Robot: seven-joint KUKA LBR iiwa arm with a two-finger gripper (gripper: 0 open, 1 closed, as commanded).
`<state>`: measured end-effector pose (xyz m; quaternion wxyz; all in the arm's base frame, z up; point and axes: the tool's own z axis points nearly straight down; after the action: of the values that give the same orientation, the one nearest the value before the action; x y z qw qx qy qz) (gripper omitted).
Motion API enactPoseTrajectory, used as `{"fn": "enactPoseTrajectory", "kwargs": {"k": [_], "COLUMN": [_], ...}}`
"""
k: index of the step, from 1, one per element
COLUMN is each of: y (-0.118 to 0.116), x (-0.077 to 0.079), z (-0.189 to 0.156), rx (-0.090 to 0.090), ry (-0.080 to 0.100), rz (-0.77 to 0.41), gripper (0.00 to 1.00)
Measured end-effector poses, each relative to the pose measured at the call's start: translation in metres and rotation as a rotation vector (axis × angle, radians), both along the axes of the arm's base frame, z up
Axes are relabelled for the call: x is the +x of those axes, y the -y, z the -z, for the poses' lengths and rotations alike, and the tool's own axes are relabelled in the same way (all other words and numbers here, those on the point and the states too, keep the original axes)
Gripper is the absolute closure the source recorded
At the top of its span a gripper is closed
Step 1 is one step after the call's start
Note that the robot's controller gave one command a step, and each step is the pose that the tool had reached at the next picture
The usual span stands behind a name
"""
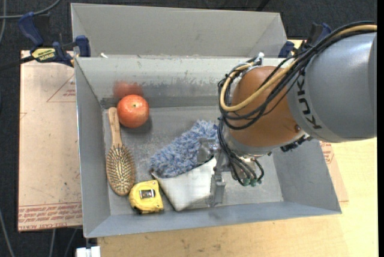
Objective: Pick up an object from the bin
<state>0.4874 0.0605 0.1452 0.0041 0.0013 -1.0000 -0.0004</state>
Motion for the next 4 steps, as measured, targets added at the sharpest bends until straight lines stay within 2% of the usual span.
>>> {"fn": "enactPoseTrajectory", "kwargs": {"k": [1,2,3,4], "y": [0.0,-0.002,0.011,-0.007], "x": [0.002,0.013,0.021,0.028], "z": [-0.004,0.042,0.075,0.074], "rx": [0.001,0.001,0.003,0.001], "ry": [0.008,0.01,0.008,0.007], "rz": [0.002,-0.058,-0.13,-0.159], "gripper": [0.0,0.0,0.0,1.0]}}
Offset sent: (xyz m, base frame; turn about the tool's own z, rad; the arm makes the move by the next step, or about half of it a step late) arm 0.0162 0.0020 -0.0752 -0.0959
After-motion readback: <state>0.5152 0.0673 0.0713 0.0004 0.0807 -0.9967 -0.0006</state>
